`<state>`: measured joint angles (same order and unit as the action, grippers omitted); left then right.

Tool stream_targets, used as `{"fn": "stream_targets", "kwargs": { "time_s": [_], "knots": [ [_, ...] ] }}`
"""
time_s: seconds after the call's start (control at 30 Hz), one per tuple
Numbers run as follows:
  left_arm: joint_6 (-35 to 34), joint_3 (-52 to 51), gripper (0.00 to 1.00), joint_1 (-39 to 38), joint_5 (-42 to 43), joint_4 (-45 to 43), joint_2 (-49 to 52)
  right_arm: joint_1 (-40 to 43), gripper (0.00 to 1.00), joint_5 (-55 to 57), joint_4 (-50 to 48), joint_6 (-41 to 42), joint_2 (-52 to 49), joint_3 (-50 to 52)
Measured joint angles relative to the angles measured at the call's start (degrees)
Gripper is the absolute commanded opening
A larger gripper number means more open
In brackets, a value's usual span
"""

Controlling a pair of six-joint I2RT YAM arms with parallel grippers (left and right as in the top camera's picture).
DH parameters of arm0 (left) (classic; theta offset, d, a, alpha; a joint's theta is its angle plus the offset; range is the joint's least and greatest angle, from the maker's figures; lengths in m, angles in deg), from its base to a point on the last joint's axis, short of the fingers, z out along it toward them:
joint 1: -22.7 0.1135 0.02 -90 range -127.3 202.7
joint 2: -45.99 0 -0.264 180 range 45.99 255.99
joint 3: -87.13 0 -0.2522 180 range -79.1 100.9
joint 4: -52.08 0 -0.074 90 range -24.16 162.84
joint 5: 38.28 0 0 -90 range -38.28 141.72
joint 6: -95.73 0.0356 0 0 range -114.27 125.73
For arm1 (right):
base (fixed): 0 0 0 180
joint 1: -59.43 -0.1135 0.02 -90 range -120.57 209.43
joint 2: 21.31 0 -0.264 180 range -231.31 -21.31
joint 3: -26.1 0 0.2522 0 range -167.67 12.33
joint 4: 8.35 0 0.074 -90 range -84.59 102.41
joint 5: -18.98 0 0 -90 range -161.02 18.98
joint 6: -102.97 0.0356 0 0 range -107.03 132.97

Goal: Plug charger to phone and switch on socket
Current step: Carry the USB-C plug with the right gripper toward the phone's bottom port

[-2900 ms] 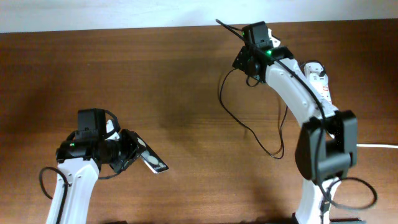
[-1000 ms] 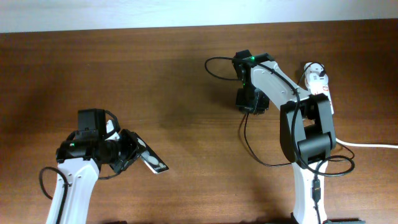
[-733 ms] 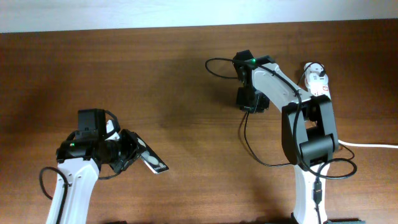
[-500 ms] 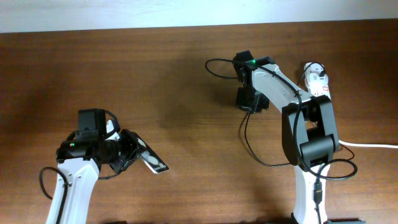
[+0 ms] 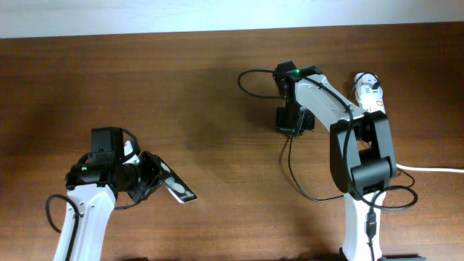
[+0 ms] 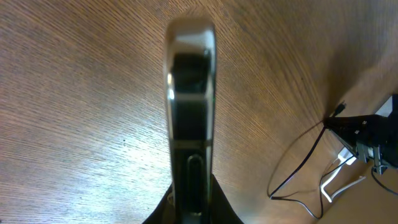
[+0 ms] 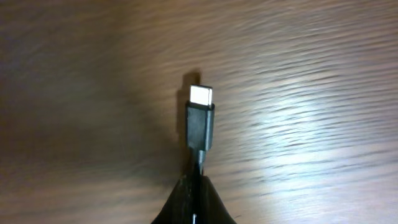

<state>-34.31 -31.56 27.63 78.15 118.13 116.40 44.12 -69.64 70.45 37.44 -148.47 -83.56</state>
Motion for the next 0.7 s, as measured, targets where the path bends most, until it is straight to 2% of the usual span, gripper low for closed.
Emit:
{"fn": "stream_targets", "kwargs": {
  "time_s": [0.1,0.17,0.23,0.3,0.43,0.53,0.7],
  "knots": [
    [0.02,0.00,0.00,0.00,1.44,-0.26,0.00,-0.02,0.04,-7.67,0.57,-3.87,5.97,0.90],
    [1.20,-0.04,0.00,0.00,4.50,-2.91,0.00,-0.02,0.04,-14.25,2.03,-6.75,16.33,0.90],
    [4.96,-0.13,0.00,0.00,14.73,-12.17,0.00,-0.02,0.04,-19.58,6.58,-9.42,29.20,0.87],
    [5.86,-0.26,0.00,-0.02,19.61,-15.39,0.28,-0.02,0.04,-22.29,7.96,-11.21,34.40,0.85],
    [6.54,-0.28,0.00,0.00,32.02,-27.87,2.43,-0.02,0.04,-29.66,14.14,-15.41,45.79,0.85],
    [3.32,-0.35,0.00,0.00,36.81,-34.93,3.93,-0.83,0.04,-31.30,18.23,-16.15,50.58,1.14],
    [-6.27,-0.46,0.00,0.00,39.56,-48.96,4.33,-12.68,0.04,-30.25,14.71,-13.20,54.29,5.73]
  ]
}}
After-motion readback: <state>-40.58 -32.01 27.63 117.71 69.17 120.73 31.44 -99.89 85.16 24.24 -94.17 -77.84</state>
